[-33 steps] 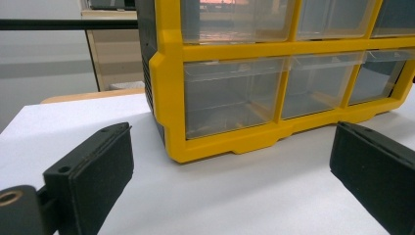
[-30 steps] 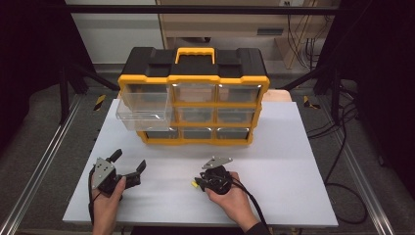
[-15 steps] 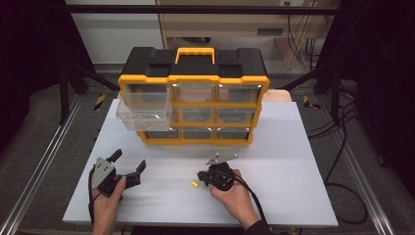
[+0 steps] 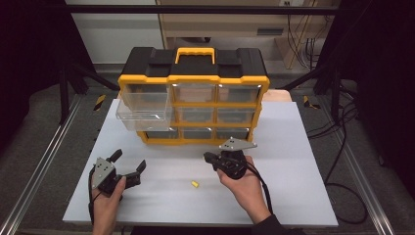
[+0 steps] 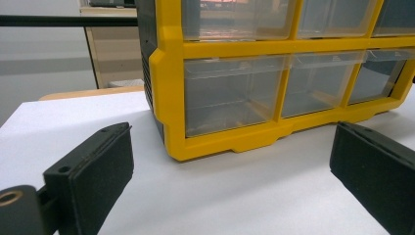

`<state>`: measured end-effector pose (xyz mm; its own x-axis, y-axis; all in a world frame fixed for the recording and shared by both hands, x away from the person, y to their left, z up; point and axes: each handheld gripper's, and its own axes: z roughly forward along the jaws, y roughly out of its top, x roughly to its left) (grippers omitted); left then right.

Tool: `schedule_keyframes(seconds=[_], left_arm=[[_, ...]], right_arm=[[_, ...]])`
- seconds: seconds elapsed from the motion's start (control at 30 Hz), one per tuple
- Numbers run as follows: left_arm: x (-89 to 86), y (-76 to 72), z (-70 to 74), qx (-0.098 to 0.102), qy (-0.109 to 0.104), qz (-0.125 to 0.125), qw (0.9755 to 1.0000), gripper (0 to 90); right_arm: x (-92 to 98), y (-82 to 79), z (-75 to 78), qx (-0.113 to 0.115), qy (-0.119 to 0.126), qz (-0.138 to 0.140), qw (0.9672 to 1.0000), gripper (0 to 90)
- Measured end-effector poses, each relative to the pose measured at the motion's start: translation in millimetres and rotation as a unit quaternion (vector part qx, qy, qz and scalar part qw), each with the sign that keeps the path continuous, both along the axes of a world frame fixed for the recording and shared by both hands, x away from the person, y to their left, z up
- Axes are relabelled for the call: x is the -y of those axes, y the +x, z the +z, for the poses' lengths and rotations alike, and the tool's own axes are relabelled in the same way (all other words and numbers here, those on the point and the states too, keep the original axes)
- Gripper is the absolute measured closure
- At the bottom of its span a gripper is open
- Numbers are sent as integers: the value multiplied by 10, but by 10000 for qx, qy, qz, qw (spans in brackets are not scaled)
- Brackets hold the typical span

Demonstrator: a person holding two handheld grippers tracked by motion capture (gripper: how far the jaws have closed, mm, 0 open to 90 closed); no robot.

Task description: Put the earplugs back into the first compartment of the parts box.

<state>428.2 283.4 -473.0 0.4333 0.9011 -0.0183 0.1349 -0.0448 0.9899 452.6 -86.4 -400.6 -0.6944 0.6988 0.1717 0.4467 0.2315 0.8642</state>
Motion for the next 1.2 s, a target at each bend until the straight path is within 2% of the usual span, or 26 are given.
schedule_keyframes(seconds=[0.13,0.4,0.77,1.2], left_arm=[[-6,0,-1,-4,-13,8,10000,23],[-8,2,-3,-14,-26,0,10000,23],[-10,4,-5,-33,-20,-4,10000,23],[-10,5,-5,-41,-7,-15,10000,22]], right_arm=[[-3,19,210,201,133,2,9997,871],[-47,60,525,511,283,46,9983,872],[-101,130,932,823,567,54,9950,872],[-256,156,1293,1153,578,151,9915,872]])
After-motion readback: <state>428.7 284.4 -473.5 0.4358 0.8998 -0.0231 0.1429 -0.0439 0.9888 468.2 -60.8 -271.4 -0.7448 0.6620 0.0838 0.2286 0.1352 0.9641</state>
